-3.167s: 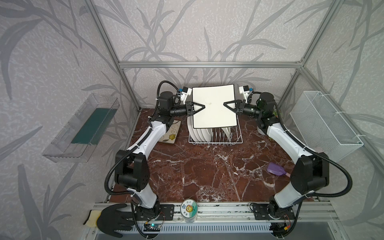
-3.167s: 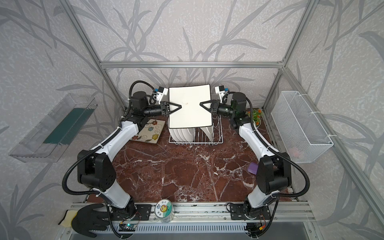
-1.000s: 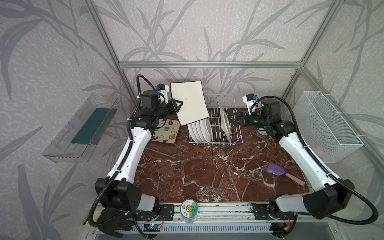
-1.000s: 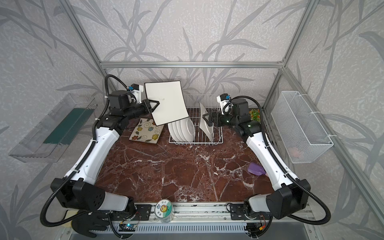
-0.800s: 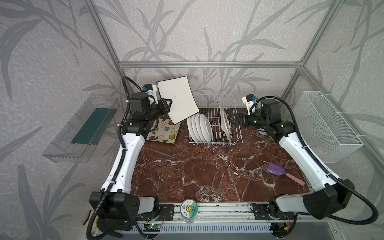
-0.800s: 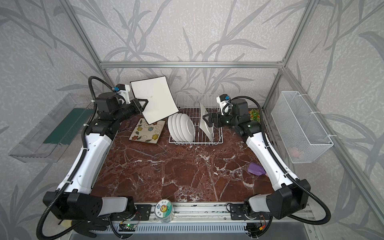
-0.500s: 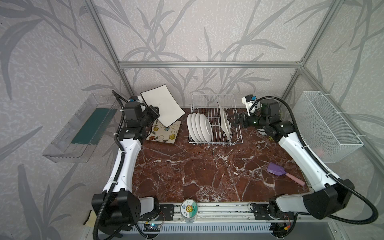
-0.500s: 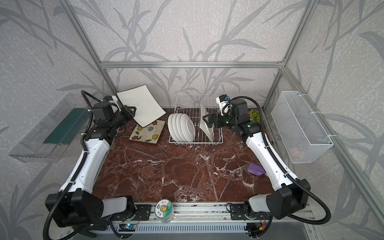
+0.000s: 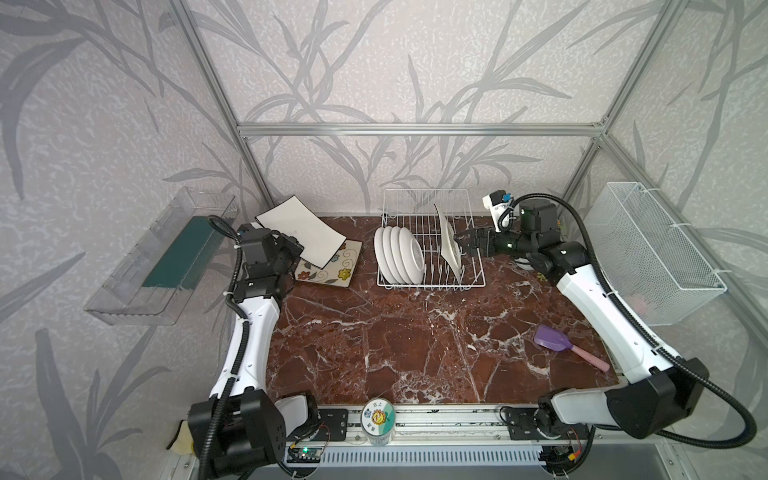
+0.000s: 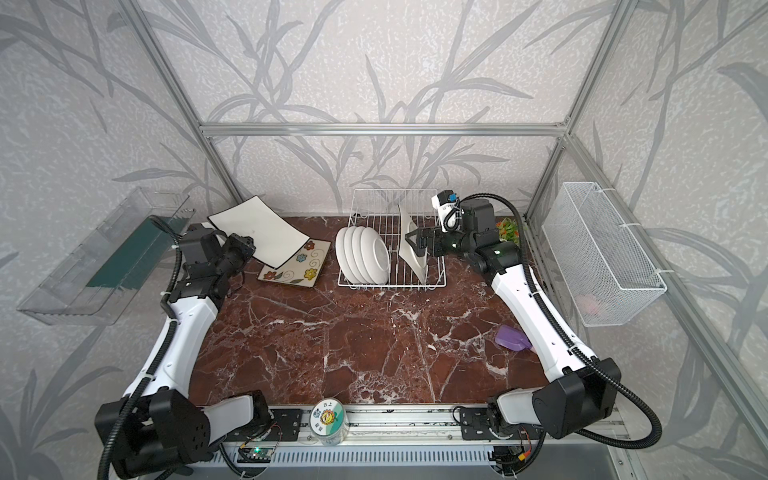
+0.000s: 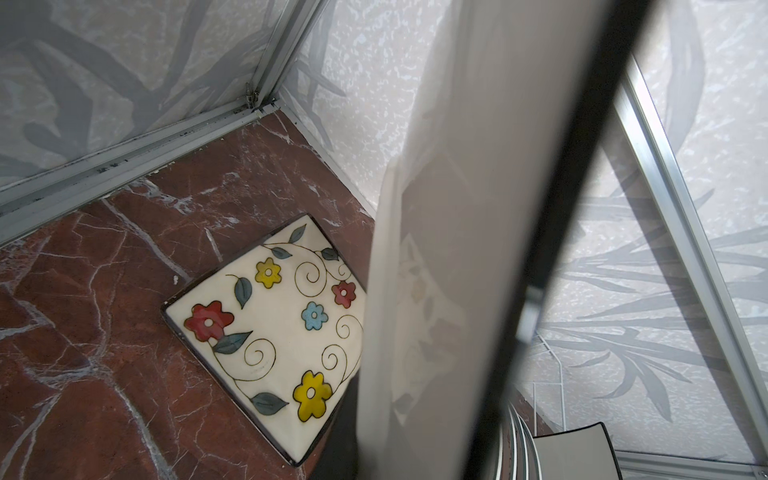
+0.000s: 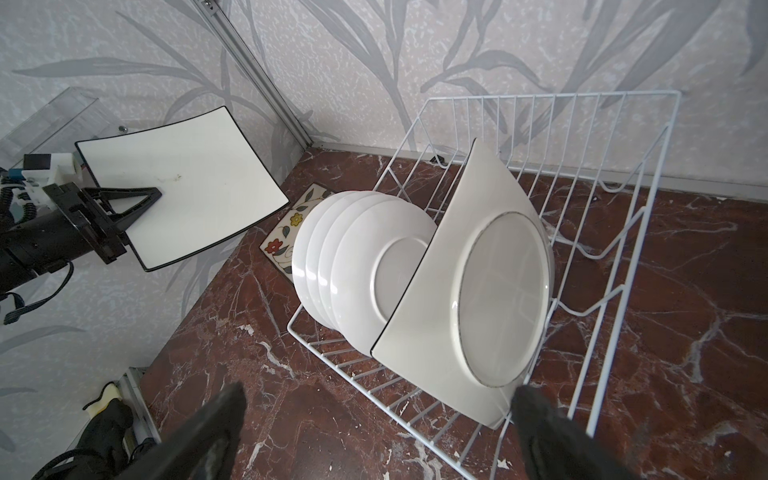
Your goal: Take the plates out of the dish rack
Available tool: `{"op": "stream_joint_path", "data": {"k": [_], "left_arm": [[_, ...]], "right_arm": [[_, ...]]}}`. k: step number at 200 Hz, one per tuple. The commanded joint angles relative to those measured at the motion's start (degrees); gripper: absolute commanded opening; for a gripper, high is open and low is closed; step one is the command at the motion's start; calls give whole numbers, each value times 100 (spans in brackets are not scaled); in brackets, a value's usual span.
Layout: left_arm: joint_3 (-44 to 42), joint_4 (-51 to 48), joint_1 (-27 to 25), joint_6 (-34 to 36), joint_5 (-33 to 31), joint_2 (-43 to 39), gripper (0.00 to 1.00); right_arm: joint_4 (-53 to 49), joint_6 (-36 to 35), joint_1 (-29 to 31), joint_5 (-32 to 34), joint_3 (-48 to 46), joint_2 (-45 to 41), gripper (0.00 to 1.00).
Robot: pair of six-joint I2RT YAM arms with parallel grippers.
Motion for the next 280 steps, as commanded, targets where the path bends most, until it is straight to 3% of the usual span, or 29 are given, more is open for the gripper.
{"op": "stream_joint_path", "data": {"k": [1,118,280], "left_arm": [[-96,1399,43,-381,26,-188,0],[-1246,3404,87,-1221,156,392,0],[-1641,4904,104,-1559,472,1400,0]], "right_arm": [[-113,-124,31,-15,191,-100,99],[-212,-236,39,27,112,-135,99],[-206,-241,39,67,35,-201,99]]}}
